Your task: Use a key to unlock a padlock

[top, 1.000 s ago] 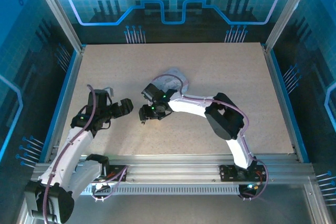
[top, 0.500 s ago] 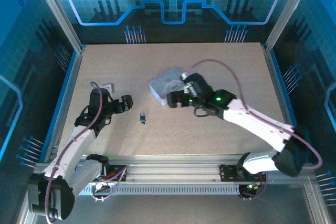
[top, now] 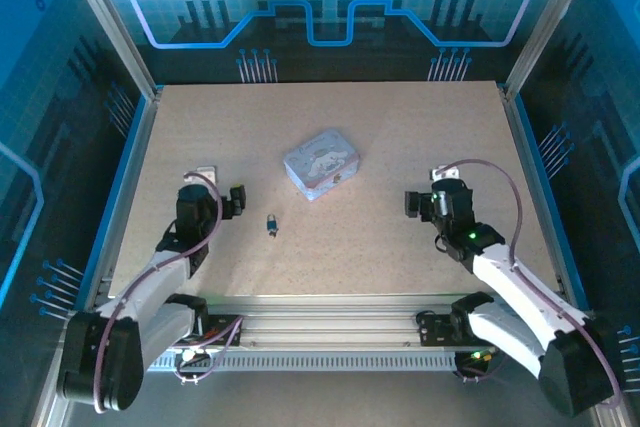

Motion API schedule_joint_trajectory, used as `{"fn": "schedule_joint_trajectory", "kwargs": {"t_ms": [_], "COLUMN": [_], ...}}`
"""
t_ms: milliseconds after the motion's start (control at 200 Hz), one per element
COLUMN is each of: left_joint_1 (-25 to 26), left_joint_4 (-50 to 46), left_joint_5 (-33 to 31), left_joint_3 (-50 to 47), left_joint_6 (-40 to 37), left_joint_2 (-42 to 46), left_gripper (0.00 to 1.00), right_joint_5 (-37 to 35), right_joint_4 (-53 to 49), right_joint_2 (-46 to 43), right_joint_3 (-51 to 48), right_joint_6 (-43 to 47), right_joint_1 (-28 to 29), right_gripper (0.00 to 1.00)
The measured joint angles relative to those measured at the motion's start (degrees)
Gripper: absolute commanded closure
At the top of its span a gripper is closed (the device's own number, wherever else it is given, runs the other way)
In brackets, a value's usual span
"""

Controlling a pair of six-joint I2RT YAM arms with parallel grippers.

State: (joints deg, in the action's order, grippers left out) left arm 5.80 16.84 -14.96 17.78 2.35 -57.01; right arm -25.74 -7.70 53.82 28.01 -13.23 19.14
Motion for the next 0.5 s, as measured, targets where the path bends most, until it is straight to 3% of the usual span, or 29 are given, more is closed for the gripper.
{"fn": "schedule_joint_trajectory", "kwargs": {"t_ms": [390,500], "left_joint_1": [-0.7,-1.77], "left_joint_4": [28.44,31.41], "left_joint_5": [-1.09,-1.11], "left_joint_3": [-5.73,-5.66], "left_joint_6": [-4.09,-4.2], "left_joint_2": [-14.36,-15.98], "left_gripper": [0.01,0.01], "right_joint_5": [4.24,6.88], "right_joint_4": [28.59,35.85], "right_joint_2": [10.73,13.22], "right_joint_3": [-7.87,-10.43], "right_joint_6": [7.41,7.34], "right_joint_1": [-11.34,-14.88], "right_gripper": [0.0,0.0]}}
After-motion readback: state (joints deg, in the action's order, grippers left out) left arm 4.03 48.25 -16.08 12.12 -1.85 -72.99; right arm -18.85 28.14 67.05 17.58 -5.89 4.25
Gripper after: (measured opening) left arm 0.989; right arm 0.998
